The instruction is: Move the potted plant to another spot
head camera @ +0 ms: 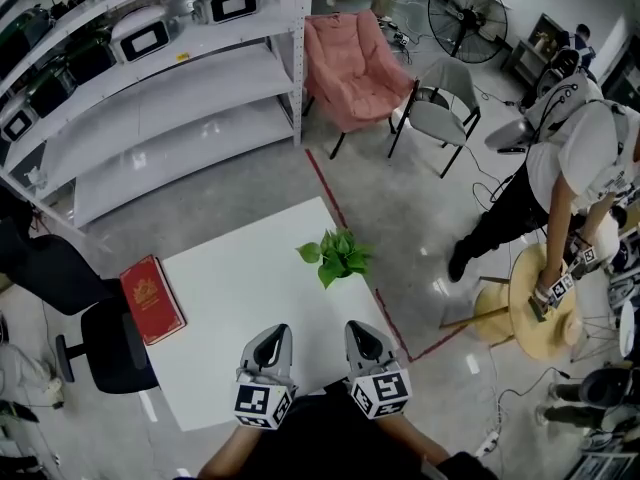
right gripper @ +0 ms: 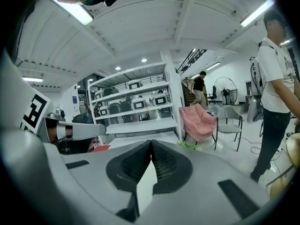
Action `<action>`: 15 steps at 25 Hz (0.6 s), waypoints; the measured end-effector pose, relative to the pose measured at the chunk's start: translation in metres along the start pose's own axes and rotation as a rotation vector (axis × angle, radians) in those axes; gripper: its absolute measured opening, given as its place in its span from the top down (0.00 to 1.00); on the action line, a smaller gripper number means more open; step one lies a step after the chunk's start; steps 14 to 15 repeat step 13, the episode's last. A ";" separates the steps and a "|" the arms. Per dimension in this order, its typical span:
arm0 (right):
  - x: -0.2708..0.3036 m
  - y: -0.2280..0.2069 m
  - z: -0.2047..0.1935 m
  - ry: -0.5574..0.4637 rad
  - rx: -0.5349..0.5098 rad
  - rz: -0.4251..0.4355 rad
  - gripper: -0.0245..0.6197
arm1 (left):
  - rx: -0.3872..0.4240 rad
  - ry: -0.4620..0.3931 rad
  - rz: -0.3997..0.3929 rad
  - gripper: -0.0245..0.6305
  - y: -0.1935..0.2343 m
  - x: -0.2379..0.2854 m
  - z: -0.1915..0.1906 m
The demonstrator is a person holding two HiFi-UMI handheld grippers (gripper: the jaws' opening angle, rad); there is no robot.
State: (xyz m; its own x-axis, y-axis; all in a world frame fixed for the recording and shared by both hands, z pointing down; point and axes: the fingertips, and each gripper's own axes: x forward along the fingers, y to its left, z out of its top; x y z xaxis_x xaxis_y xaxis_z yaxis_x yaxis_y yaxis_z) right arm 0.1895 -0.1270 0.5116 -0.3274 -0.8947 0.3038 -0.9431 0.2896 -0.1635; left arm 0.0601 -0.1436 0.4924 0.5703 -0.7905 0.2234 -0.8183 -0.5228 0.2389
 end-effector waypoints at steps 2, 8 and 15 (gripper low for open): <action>-0.001 -0.001 0.000 0.000 0.001 -0.004 0.94 | -0.001 0.001 -0.001 0.94 -0.001 0.000 -0.001; -0.002 -0.004 0.002 -0.007 0.010 -0.007 0.94 | -0.006 0.004 0.001 0.94 -0.003 0.002 -0.003; -0.003 -0.004 0.003 -0.007 0.013 -0.002 0.94 | 0.006 0.006 -0.004 0.94 -0.004 0.001 0.000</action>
